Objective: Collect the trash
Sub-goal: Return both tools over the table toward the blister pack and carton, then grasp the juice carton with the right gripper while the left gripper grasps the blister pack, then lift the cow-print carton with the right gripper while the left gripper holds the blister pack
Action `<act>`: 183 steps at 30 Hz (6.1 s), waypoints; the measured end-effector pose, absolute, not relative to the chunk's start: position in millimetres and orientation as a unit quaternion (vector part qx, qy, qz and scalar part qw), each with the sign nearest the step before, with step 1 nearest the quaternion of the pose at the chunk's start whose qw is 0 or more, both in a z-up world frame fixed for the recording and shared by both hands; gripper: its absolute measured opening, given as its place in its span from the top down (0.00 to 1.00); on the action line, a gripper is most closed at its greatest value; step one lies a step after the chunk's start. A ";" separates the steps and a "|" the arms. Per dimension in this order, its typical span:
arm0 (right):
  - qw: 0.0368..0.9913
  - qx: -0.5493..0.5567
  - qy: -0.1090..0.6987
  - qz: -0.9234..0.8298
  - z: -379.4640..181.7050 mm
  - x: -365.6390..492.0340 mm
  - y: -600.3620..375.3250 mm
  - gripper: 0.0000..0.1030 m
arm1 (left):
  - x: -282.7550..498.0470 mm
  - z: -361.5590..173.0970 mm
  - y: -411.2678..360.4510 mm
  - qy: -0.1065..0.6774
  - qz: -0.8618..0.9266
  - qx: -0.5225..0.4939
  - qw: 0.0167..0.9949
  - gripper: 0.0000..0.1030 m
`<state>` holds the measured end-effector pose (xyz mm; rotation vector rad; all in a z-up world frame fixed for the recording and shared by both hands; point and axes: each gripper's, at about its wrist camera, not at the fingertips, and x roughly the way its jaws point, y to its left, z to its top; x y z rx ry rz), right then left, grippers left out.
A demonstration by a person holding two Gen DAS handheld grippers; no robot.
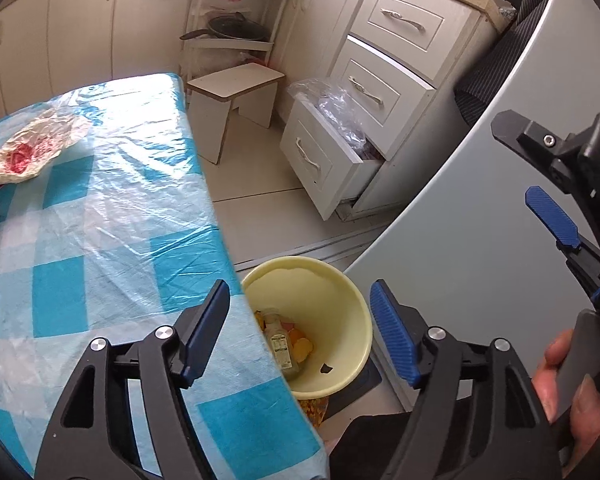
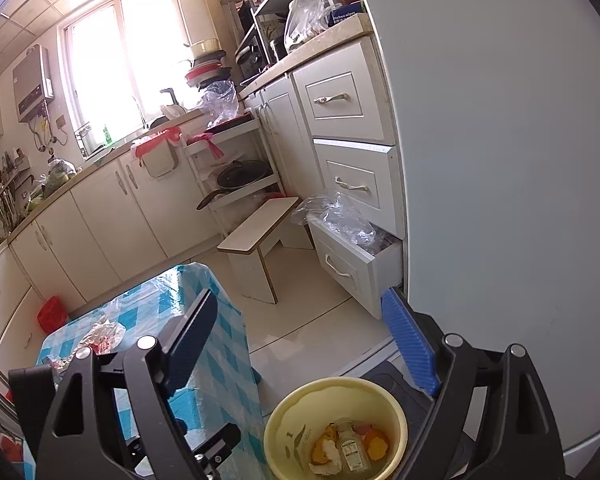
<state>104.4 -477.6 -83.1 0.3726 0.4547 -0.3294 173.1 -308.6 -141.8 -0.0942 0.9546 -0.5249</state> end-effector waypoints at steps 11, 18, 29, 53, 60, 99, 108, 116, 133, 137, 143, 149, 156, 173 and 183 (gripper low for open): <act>0.951 0.141 0.249 -0.113 -87.4 122.8 -441.6 0.16 | 151.9 -140.4 -214.2 0.446 -0.164 -0.066 0.878 0.19; 0.956 0.103 0.264 -0.077 -91.1 136.8 -405.4 0.16 | 148.5 -149.7 -156.3 0.452 -0.117 -0.099 0.879 0.19; 0.958 0.070 0.280 -0.014 -92.0 151.6 -352.1 0.15 | 139.2 -145.7 -93.2 0.436 -0.060 -0.116 0.890 0.19; 0.942 0.020 0.329 0.064 -118.1 169.4 -277.1 0.13 | 140.8 -170.5 89.9 0.415 0.127 -0.193 0.880 0.18; 0.936 -0.003 0.332 0.115 -119.8 177.7 -244.4 0.13 | 162.5 -174.1 80.3 0.421 0.096 -0.158 0.888 0.18; 0.862 -0.027 0.458 0.218 -149.0 184.2 -239.2 0.51 | 179.6 -167.7 14.3 0.462 -0.104 -0.107 0.874 0.19; 0.869 -0.027 0.436 0.231 -152.2 176.3 -235.1 0.38 | 155.3 -164.2 16.5 0.460 -0.069 -0.040 0.884 0.19; 0.875 -0.035 0.425 0.231 -155.1 171.8 -233.0 0.37 | 148.6 -173.5 1.3 0.465 -0.043 0.027 0.884 0.19; 0.879 -0.018 0.420 0.226 -154.9 175.9 -237.4 0.37 | 145.6 -167.6 -1.8 0.461 -0.048 -0.019 0.886 0.61; 0.879 -0.018 0.419 0.227 -154.1 176.0 -237.3 0.37 | 144.5 -163.5 -2.5 0.456 -0.040 -0.020 0.889 0.61; 0.878 -0.022 0.420 0.226 -155.1 175.9 -237.1 0.37 | 139.9 -149.7 -17.6 0.440 -0.023 0.008 0.898 0.61; 0.878 -0.024 0.424 0.222 -157.3 176.0 -237.3 0.37 | 134.1 -140.1 -33.4 0.428 -0.017 0.035 0.903 0.61; 0.878 -0.020 0.425 0.219 -157.5 176.5 -240.1 0.37 | 132.1 -139.5 -38.2 0.425 -0.013 0.044 0.904 0.61; 0.880 -0.017 0.420 0.219 -155.4 177.0 -242.6 0.35 | 131.5 -141.0 -42.0 0.425 -0.016 0.050 0.904 0.61; 0.874 -0.027 0.429 0.227 -158.4 175.6 -238.7 0.49 | 131.0 -140.8 -43.6 0.424 -0.016 0.053 0.904 0.61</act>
